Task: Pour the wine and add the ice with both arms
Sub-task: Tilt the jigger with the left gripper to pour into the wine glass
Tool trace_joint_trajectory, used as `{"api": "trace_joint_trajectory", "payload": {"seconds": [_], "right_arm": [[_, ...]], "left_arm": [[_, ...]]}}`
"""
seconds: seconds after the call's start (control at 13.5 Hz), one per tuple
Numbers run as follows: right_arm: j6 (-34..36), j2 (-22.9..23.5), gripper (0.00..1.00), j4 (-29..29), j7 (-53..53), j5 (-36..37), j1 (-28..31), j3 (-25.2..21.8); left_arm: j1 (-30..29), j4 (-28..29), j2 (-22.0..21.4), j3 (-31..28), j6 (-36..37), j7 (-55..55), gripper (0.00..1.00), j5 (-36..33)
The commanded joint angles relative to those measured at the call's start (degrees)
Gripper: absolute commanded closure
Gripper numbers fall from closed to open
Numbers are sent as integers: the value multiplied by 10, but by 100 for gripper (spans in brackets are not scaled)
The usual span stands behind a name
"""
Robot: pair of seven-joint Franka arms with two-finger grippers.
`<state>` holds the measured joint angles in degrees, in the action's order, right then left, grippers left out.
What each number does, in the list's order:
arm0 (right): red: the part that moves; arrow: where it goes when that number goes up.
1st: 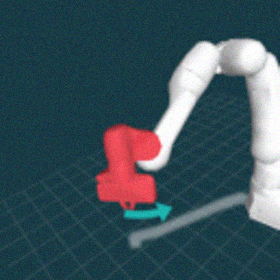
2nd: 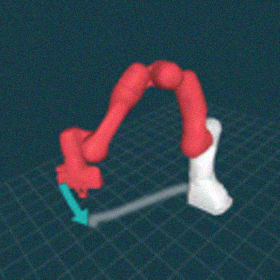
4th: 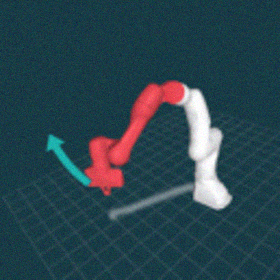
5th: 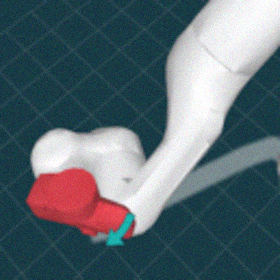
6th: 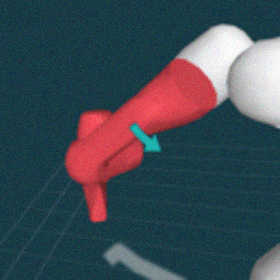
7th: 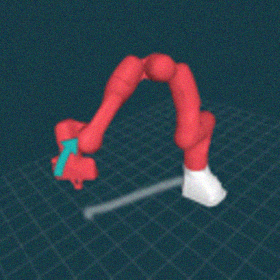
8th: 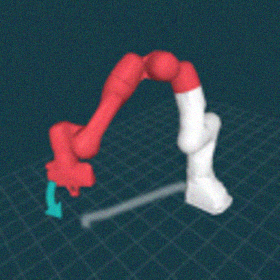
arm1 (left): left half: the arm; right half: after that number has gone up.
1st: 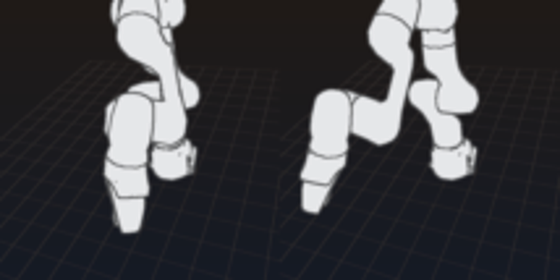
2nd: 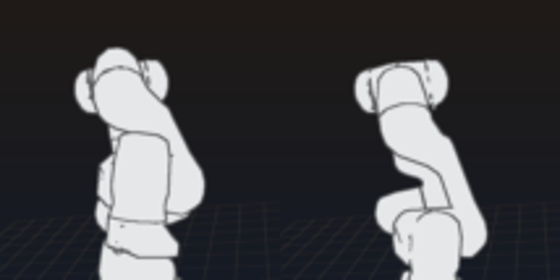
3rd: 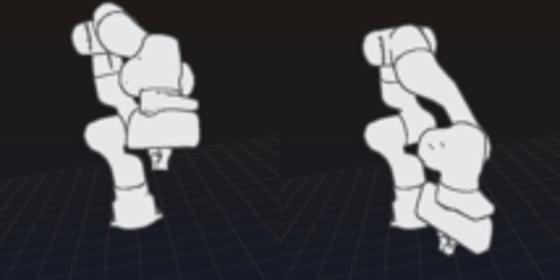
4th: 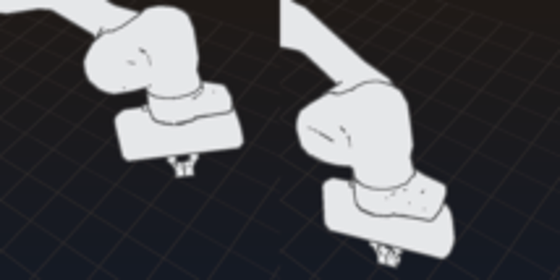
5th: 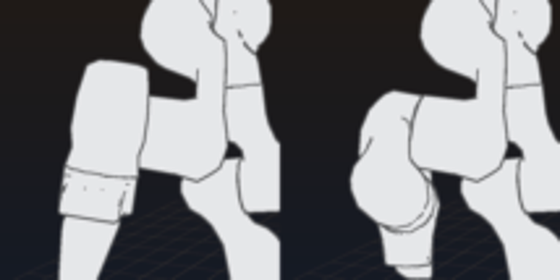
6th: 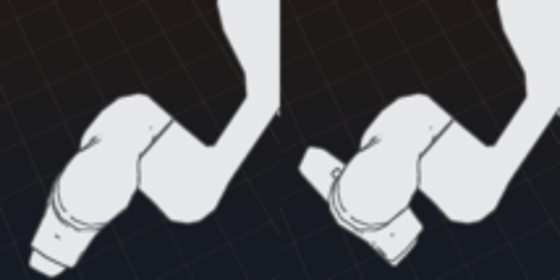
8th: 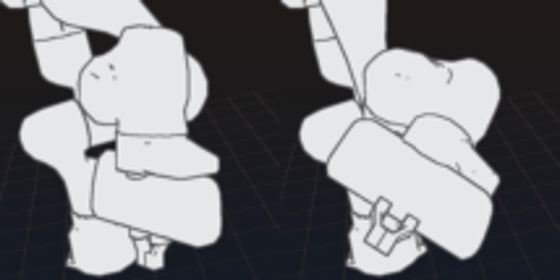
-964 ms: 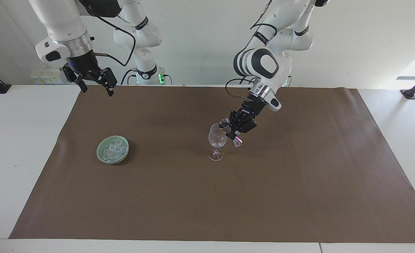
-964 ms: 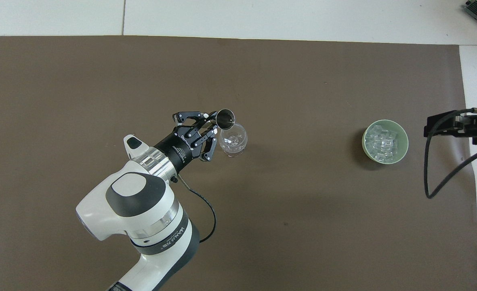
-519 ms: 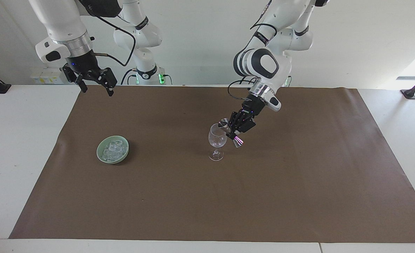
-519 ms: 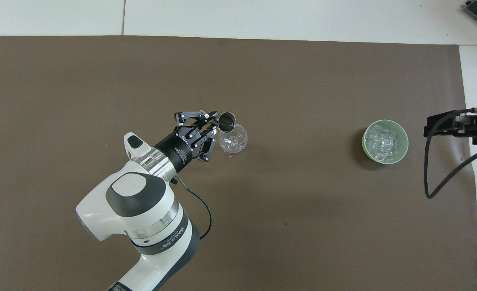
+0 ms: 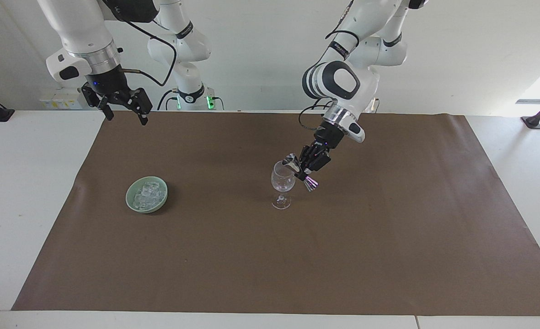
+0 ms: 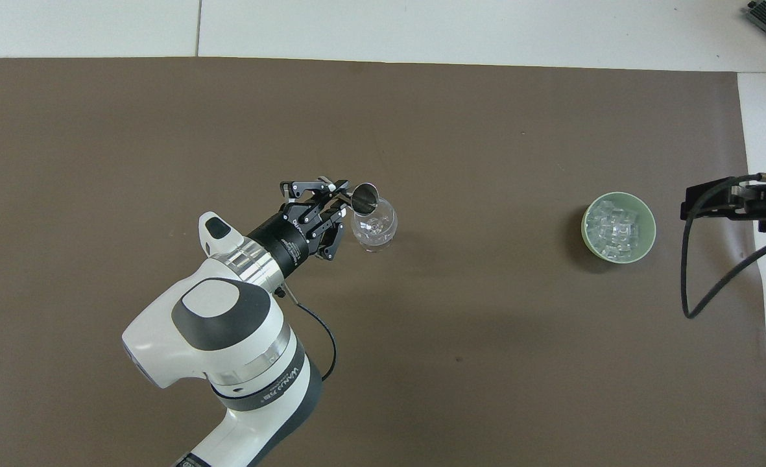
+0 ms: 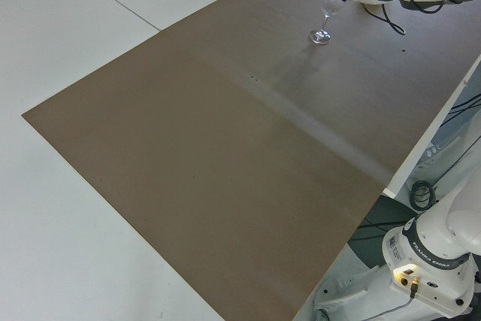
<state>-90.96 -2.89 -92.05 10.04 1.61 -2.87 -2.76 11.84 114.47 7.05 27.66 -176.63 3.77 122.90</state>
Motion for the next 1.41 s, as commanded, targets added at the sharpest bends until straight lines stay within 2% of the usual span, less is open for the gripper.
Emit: {"api": "trace_joint_trajectory", "payload": {"seconds": [0.0,0.3,1.33], "right_arm": [[3,-11,0,-11,-15,2,-1,-2],[3,-11,0,-11,-15,2,-1,-2],[3,-11,0,-11,-15,2,-1,-2]], "left_arm": [[19,-20,15,-7,-26,-10,100,-27],[21,-21,17,-7,-35,-23,100,-53],[14,-21,17,-7,-42,-150,100,-57]]}}
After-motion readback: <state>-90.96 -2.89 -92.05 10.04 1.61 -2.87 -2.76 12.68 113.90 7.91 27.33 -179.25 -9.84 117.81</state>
